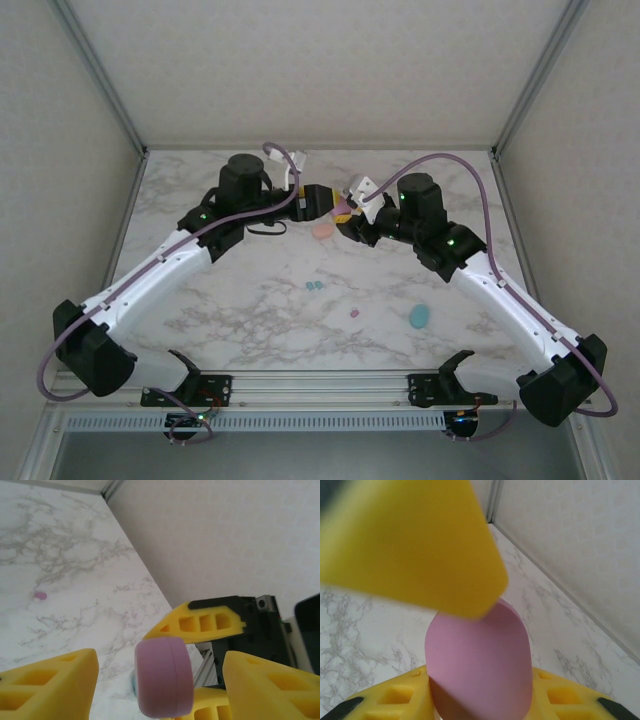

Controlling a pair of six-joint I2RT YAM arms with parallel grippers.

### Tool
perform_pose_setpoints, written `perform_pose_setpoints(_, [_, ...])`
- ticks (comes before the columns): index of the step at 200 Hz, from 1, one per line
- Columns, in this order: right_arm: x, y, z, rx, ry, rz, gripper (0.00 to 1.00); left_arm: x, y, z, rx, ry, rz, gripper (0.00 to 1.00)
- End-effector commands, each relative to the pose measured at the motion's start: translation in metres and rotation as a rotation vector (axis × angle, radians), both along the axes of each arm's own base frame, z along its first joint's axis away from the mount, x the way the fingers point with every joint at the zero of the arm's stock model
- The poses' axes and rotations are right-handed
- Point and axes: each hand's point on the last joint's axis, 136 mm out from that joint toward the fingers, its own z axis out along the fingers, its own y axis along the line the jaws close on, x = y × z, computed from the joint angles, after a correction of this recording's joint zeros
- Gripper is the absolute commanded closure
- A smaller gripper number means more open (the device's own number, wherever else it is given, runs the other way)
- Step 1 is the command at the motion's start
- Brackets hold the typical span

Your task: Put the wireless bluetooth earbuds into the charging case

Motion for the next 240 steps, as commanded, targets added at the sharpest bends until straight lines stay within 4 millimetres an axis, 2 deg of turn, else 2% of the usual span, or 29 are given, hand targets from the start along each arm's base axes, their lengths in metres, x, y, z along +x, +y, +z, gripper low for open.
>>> perform_pose_setpoints(1, [-0.002,0.002,0.006,0.020,-0.036,0.000,0.67,-0.008,-0.008,0.006,0.011,-0.010,-0.049,0.36])
perform_pose_setpoints(23, [-0.004,0.002,0.006,0.021,-0.038,0.001,0.67,-0.009,-0.009,0.004,0.019,-0.002,-0.052,0.48])
perform_pose_setpoints(53, [-0.008,0.002,0.008,0.020,-0.048,0.007,0.66,-0.005,-0.006,0.005,0.015,0.014,-0.015,0.72])
perform_pose_setpoints(74, [-0.007,-0.004,0.012,0.034,-0.077,-0.021,0.57,-0.004,-0.006,0.011,-0.024,0.050,0.003,0.84])
perform_pose_setpoints(88, [-0.010,-0.010,0.017,0.070,-0.130,-0.041,0.53,-0.007,-0.008,0.018,-0.082,0.086,-0.003,0.88])
perform_pose_setpoints(100, [-0.013,-0.014,0.020,0.113,-0.192,-0.048,0.49,-0.009,-0.009,0.026,-0.133,0.100,-0.010,0.89])
perform_pose_setpoints(101, [-0.013,-0.015,0.026,0.126,-0.210,-0.049,0.48,-0.010,-0.009,0.026,-0.136,0.103,-0.012,0.89])
perform_pose_setpoints(116, [-0.016,-0.022,0.022,0.138,-0.277,-0.048,0.40,-0.018,-0.013,0.034,-0.196,0.130,-0.053,0.89])
perform_pose_setpoints(129, [-0.010,-0.034,0.018,0.147,-0.231,-0.070,0.37,-0.021,-0.012,0.038,-0.219,0.150,-0.065,0.89])
perform_pose_setpoints(137, [-0.014,-0.036,0.018,0.162,-0.186,-0.018,0.37,-0.024,-0.011,0.039,-0.222,0.159,-0.069,0.89])
perform_pose_setpoints(153, [-0.014,-0.041,0.031,0.213,-0.184,0.005,0.36,-0.028,-0.009,0.041,-0.226,0.162,-0.074,0.87])
perform_pose_setpoints(174, [-0.029,-0.031,0.035,0.203,-0.288,0.135,0.36,-0.030,-0.007,0.044,-0.232,0.170,-0.073,0.87])
perform_pose_setpoints(199, [-0.018,-0.030,0.044,0.207,-0.310,0.108,0.37,-0.032,-0.008,0.045,-0.232,0.182,-0.082,0.86])
perform_pose_setpoints(240, [-0.027,-0.018,0.057,0.238,-0.351,0.186,0.39,-0.030,-0.007,0.046,-0.243,0.180,-0.071,0.86])
